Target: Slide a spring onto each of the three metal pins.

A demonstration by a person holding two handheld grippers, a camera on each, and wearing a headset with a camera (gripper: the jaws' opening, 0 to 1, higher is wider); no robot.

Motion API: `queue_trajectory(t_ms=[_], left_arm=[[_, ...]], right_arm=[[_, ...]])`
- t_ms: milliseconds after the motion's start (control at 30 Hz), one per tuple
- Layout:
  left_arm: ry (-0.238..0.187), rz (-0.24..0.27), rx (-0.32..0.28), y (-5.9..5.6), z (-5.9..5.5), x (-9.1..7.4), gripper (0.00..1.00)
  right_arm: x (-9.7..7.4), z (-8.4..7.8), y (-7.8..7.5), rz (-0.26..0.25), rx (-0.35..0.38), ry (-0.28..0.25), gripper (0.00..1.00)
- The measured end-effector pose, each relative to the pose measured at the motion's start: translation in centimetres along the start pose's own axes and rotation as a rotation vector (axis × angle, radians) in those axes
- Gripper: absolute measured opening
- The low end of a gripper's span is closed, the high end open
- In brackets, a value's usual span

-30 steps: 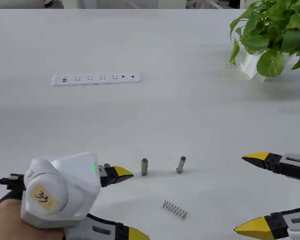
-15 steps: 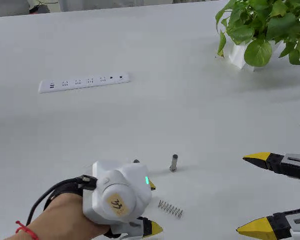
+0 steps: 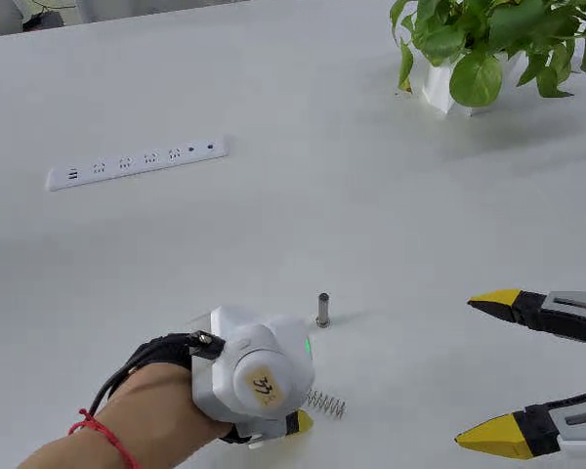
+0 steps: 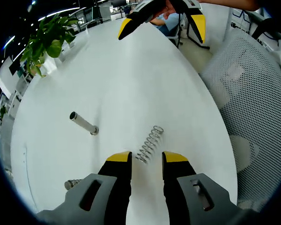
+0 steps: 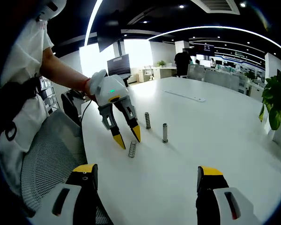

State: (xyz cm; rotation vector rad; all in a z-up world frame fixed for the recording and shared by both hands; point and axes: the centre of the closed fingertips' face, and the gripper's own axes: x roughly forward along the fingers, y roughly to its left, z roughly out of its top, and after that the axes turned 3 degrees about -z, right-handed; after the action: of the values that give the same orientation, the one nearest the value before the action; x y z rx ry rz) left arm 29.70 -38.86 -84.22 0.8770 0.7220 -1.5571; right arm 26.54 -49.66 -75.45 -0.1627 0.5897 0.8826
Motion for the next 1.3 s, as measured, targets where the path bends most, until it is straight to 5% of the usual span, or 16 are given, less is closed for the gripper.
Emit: queue_trajectory(t_ms=[533,1300], left_arm=[[0.059,-0.033,-0.018,-0.4,-0.17,0.34,0.1],[0.087,-0.041,-0.011,-0.17,-0.67,0.07,0.08]], right_arm=[[-0.38,-0.12,-0.28,-0.011,-0.002,-0.008,0.86],[-0.33,-0.1,-0.29,-0.017,0.003,-0.009,0.84]])
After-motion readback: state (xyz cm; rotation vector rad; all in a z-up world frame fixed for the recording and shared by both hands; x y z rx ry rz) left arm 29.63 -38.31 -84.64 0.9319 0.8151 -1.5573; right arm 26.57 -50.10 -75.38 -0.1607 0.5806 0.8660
